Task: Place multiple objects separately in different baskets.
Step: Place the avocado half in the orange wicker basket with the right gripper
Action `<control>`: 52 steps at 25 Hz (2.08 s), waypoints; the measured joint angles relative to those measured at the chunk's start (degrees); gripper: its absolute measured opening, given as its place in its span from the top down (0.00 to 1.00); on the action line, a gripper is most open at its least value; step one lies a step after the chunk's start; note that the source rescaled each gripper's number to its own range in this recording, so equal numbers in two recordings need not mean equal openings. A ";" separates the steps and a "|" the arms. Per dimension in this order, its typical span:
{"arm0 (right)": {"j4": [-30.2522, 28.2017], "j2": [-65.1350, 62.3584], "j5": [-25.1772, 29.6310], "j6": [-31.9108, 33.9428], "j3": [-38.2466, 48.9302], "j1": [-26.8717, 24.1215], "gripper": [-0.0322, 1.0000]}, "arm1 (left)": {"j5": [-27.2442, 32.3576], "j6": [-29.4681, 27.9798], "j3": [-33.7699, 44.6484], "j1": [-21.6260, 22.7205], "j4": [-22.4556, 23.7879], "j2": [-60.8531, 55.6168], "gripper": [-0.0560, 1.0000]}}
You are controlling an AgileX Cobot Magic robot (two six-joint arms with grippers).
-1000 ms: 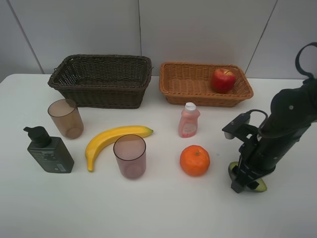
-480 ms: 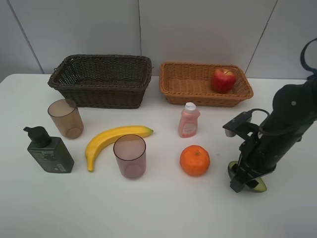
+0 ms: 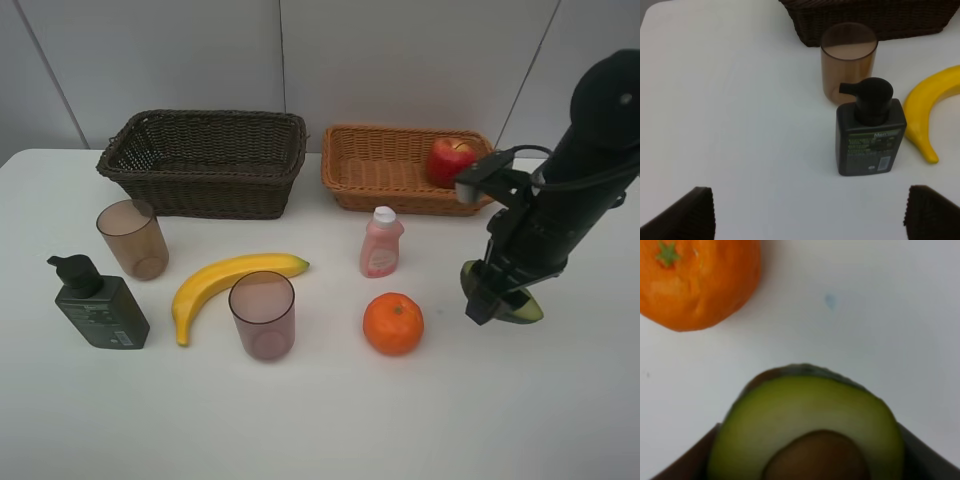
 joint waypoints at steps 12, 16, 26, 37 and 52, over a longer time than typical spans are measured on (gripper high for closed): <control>-3.07 0.00 1.22 0.00 -17.00 0.00 0.55 | 0.00 0.00 0.00 0.00 0.00 0.00 0.00; -5.41 0.05 -4.78 0.00 -21.42 0.00 0.55 | 0.00 0.00 0.00 0.00 0.00 0.00 0.00; -5.72 3.42 -32.14 0.00 -23.56 0.00 0.55 | 0.00 0.00 0.00 0.00 0.00 0.00 0.00; -4.72 16.37 -53.17 0.00 -23.61 0.00 0.55 | 0.00 0.00 0.00 0.00 0.00 0.00 0.00; -4.19 28.37 -55.45 0.00 -29.98 0.00 0.56 | 0.00 0.00 0.00 0.00 0.00 0.00 0.00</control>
